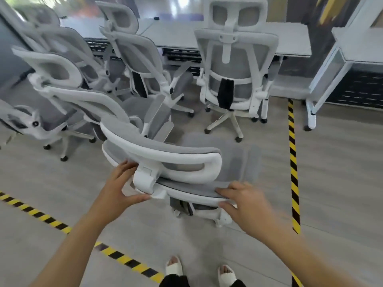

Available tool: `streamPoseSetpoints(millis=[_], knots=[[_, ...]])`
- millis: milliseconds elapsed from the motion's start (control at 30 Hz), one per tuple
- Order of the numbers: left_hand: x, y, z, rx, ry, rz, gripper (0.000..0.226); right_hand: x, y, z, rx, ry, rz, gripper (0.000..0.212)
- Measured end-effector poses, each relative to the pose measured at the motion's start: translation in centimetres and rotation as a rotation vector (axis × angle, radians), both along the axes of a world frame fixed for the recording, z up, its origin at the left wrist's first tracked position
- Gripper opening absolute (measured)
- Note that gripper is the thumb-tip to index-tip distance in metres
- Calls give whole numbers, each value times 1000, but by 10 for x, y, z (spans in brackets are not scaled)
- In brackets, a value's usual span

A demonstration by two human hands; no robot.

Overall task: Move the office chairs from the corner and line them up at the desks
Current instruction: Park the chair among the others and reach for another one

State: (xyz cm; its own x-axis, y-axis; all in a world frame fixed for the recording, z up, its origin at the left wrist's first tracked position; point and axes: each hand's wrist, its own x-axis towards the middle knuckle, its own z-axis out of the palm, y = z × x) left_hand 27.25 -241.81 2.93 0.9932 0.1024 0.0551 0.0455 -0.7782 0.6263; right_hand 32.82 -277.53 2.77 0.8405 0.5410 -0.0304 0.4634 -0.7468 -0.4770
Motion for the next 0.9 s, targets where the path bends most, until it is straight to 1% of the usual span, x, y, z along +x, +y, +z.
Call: streamPoseSetpoints(millis=[67, 133, 233, 333, 400, 467, 500, 567, 667, 733, 833, 900], knots=[[-27, -8, 5, 4, 5, 11, 71, -19, -2, -2, 27, -21, 32, 31], [-53, -13, 8, 15, 20, 28, 69, -38, -4, -3, 47, 3, 52, 34], [-87, -15, 10, 35, 54, 62, 71, -67, -6, -9, 75, -29, 60, 33], [-117, -21, 13, 53, 50, 104, 74, -92, -3, -9, 67, 2, 48, 31], [-137, -29, 15, 47, 46, 194, 84, -107, -1, -6, 65, 42, 26, 32], [-158, -43, 21, -12, 68, 328, 99, -122, -1, 0, 98, 86, 13, 29], [-168, -53, 26, -54, 49, 364, 103, -129, -2, 6, 140, 119, -15, 26], [-186, -78, 43, -130, -65, 368, 102, -144, -10, 23, 238, 150, -108, 27], [-200, -129, 81, -119, -291, 266, 89, -164, -39, 51, 311, 122, -223, 41], [-196, -167, 103, -113, -372, 144, 81, -174, -66, 66, 338, 108, -309, 47], [-174, -223, 119, -104, -338, -56, 74, -175, -110, 72, 295, 122, -421, 55], [-153, -258, 114, -49, -222, -155, 76, -165, -137, 68, 234, 133, -462, 61]])
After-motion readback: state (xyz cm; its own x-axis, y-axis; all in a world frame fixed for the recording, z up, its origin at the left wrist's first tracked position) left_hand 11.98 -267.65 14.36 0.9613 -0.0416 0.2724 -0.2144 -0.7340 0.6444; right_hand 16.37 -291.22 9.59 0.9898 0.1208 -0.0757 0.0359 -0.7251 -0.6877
